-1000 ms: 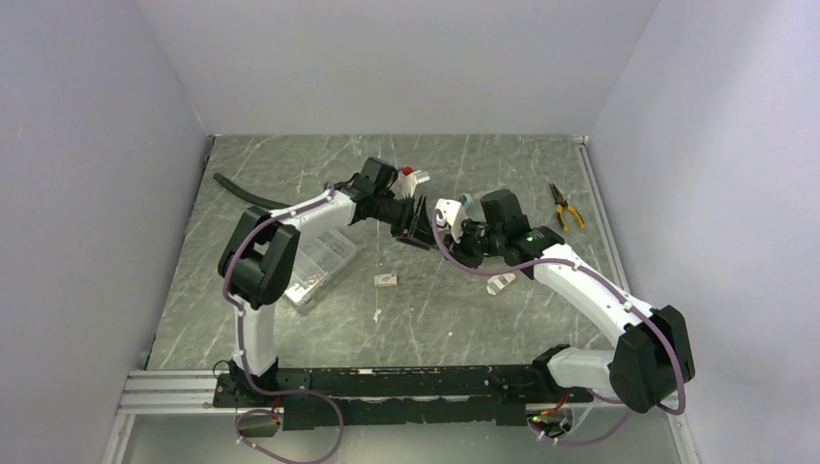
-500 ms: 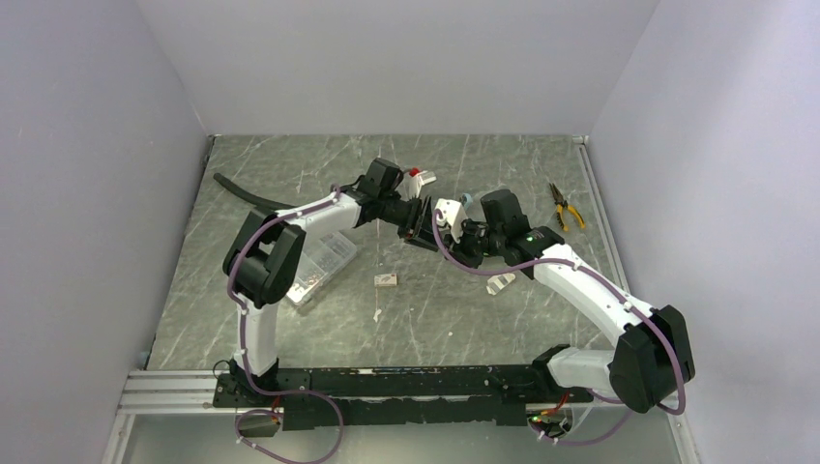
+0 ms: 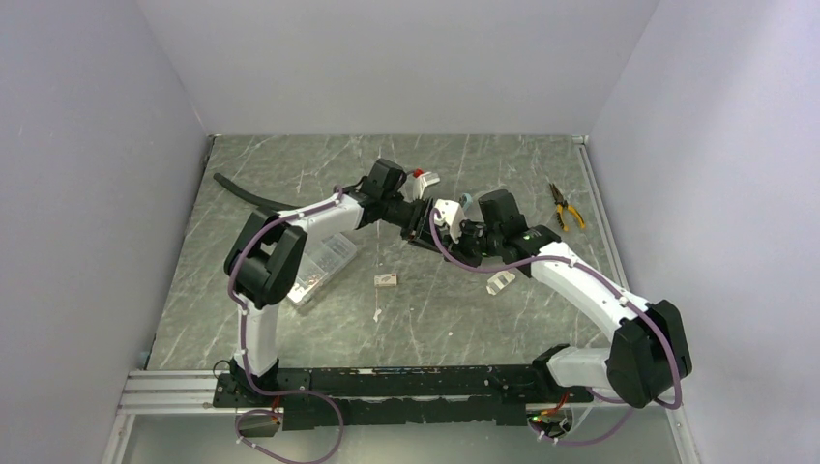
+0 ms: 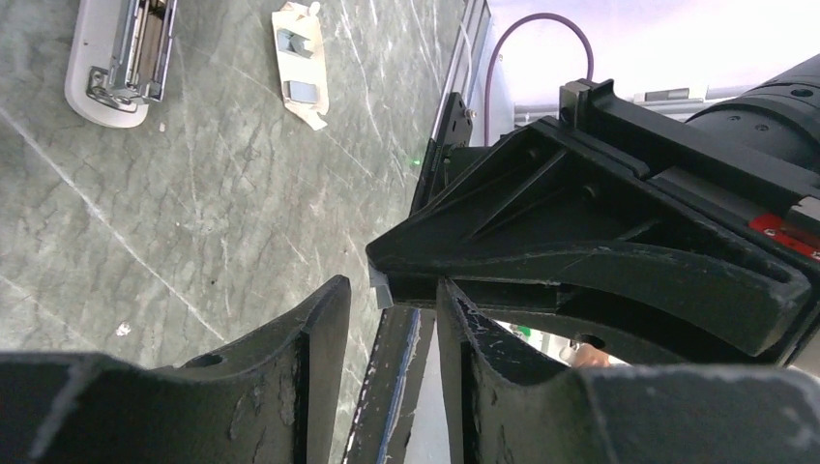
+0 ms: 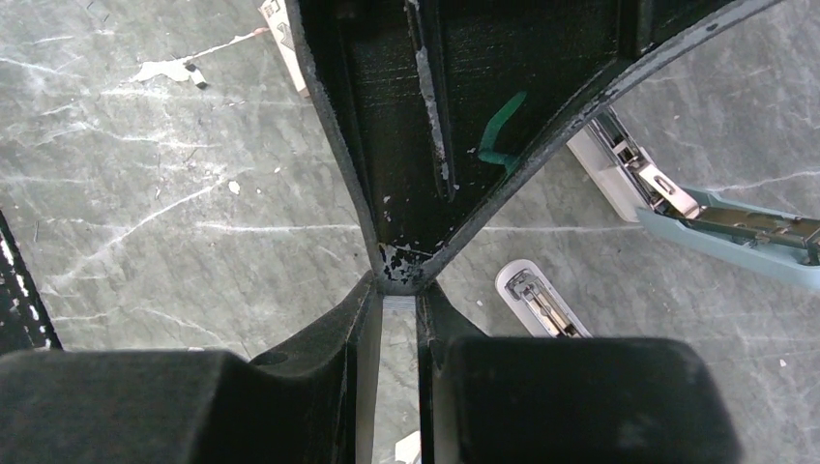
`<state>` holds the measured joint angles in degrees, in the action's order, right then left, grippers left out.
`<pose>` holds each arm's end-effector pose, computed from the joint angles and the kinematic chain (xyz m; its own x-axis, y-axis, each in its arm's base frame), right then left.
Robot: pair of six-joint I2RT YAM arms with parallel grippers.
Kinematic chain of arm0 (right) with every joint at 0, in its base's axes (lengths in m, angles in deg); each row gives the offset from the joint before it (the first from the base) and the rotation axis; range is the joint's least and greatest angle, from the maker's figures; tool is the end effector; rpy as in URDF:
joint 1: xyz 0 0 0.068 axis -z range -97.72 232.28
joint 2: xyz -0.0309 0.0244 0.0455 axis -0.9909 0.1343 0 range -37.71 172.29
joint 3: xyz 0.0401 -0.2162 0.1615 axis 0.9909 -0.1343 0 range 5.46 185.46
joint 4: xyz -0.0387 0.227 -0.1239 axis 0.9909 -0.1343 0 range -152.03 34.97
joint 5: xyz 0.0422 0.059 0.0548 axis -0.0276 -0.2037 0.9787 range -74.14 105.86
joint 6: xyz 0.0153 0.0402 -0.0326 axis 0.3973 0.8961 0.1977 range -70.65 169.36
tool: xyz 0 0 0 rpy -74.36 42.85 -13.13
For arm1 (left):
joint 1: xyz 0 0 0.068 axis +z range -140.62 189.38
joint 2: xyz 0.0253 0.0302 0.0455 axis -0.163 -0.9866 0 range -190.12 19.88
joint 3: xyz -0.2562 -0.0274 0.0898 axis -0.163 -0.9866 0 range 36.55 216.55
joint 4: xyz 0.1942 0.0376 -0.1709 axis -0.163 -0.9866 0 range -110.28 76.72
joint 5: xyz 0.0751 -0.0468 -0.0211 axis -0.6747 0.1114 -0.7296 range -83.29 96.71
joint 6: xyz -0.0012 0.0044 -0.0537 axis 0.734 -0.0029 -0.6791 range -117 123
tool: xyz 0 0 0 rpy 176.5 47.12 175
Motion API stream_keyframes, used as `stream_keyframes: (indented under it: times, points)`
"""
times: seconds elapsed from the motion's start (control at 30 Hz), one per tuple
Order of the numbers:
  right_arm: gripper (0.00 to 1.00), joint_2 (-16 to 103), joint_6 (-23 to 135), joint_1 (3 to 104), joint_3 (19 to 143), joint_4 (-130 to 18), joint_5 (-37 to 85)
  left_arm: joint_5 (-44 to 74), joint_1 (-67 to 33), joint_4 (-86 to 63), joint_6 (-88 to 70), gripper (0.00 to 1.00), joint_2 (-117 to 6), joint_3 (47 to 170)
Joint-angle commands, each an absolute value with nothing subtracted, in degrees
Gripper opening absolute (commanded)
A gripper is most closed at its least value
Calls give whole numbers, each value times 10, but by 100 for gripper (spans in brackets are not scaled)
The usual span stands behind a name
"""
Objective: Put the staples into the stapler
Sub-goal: Pick up the staple from the center of the board.
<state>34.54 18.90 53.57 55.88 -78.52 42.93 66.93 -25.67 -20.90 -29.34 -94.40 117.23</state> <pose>0.2234 0.1409 0.2542 -0.1785 -0.6124 -0.7701 -0.9268 0.3676 -0.0775 0.3382 -0.2751 0.2082 -0.8942 0.3028 -0.3297 0.4040 0.2290 -0.8856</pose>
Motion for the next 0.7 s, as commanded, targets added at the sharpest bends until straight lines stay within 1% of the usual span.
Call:
stream_keyframes:
  times: [0.0,0.23,0.47,0.67]
  points:
    - [15,346,195,531,576,-773,426,692,-264,-192,-317,42,-954,1183]
    - [15,343,201,531,572,-764,417,692,-264,-194,-314,40,-958,1178]
    - [15,345,203,531,570,-761,417,699,-264,-159,-331,40,-959,1165]
    - [15,345,208,531,569,-754,413,698,-264,-172,-322,37,-961,1167]
